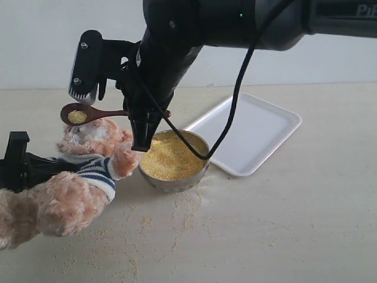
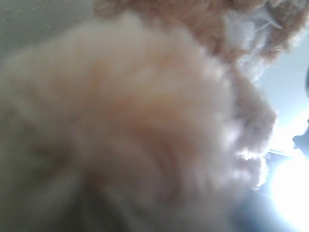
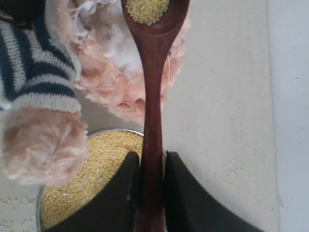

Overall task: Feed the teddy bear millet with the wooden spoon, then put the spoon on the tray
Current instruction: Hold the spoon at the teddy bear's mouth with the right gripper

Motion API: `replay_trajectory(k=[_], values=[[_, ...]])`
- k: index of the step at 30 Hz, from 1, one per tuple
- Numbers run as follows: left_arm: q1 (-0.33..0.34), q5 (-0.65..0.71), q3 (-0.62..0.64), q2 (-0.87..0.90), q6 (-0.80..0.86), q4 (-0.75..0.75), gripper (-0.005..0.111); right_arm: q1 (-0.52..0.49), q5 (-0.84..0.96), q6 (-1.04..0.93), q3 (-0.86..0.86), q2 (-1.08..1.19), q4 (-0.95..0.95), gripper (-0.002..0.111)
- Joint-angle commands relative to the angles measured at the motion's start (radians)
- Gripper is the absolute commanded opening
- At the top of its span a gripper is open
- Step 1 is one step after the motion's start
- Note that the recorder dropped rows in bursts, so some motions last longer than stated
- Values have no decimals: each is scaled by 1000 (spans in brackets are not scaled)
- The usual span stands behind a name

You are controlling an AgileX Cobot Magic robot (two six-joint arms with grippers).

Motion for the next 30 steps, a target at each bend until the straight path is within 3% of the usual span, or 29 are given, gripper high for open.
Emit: replay_trajectory(k=[1, 5, 11, 30], values=[[1, 38, 1, 2, -6, -11, 5, 39, -14, 59, -6, 15, -162, 0], [1, 38, 1, 2, -6, -11, 5, 99, -2, 163, -6, 28, -399, 0], [1, 38, 1, 2, -6, -11, 5, 129, 21, 208, -6, 28, -540, 0], [1, 40, 1, 2, -4, -11, 5, 186, 75, 211, 0, 28, -715, 0]])
